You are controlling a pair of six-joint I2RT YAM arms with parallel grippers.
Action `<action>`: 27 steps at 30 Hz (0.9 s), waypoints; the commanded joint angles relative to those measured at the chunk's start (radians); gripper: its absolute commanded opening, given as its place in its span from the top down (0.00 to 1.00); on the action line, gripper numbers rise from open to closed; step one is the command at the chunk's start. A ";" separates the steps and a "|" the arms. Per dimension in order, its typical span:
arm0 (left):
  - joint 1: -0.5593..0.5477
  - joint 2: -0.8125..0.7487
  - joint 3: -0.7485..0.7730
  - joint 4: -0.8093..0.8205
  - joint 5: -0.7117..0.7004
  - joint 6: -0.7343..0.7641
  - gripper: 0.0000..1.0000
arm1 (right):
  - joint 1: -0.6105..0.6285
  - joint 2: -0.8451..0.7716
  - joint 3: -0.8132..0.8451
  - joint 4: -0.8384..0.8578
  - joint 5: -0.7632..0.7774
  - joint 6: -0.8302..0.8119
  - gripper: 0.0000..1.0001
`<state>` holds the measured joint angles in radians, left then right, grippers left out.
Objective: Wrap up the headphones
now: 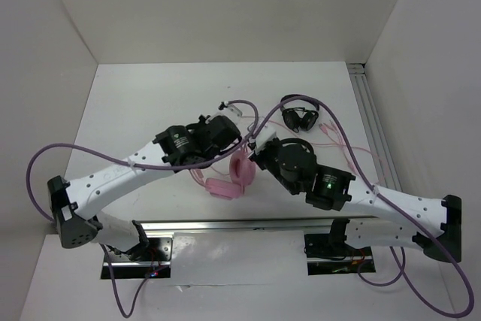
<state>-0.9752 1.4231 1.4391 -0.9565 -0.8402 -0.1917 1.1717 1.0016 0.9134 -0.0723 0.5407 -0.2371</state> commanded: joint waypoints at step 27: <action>-0.066 -0.334 0.313 0.082 0.278 0.025 1.00 | -0.458 0.212 -0.019 0.572 -1.075 0.321 0.47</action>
<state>-1.0370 1.1061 1.6848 -0.9375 -0.4961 -0.0895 0.7361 1.1610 0.8898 0.2554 -0.2539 -0.0620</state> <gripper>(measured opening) 0.090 0.496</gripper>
